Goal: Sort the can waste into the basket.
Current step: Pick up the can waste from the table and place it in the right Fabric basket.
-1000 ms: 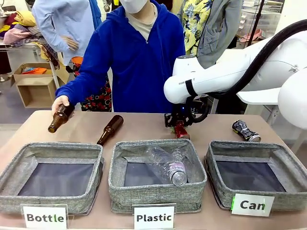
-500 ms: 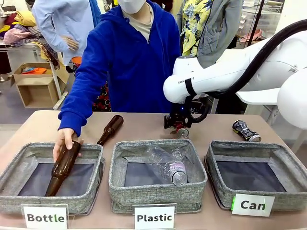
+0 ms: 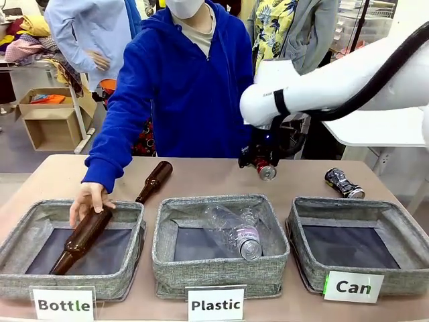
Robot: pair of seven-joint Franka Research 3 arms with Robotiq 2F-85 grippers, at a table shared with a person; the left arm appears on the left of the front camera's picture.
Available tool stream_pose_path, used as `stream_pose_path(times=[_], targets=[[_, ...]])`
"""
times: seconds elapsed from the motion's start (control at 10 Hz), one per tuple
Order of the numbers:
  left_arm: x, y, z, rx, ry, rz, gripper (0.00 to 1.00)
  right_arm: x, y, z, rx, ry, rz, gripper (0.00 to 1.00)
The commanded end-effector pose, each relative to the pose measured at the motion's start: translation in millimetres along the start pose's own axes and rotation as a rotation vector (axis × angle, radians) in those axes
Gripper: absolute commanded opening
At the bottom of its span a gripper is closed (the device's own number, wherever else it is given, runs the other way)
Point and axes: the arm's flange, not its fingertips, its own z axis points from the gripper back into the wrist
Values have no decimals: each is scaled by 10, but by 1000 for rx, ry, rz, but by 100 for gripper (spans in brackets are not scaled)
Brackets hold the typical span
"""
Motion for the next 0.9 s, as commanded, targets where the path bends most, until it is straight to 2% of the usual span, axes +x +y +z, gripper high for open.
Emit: stream_pose_path(times=[0.0,0.3,0.5,0.6,0.7,0.8], targets=[[105,-186,-4,-19,-21,-130,100,-346,-274,169,66,-11,60,0],[122,-225,-20,-32,8,-118,100,-975,-764,606,132,-40,125,0],[69,-138,-85,50,71,-113,100,-1407,-998,773,131,-39,138,0],[56,-119,-115,53,89,-117,100,-1558,-1091,810,145,-38,143,0],[-11,-117,-179,66,165,-112,100,-1707,-1159,803,161,-19,161,0],[-189,-99,418,146,315,-82,100,-1839,-1216,785,166,5,174,0]])
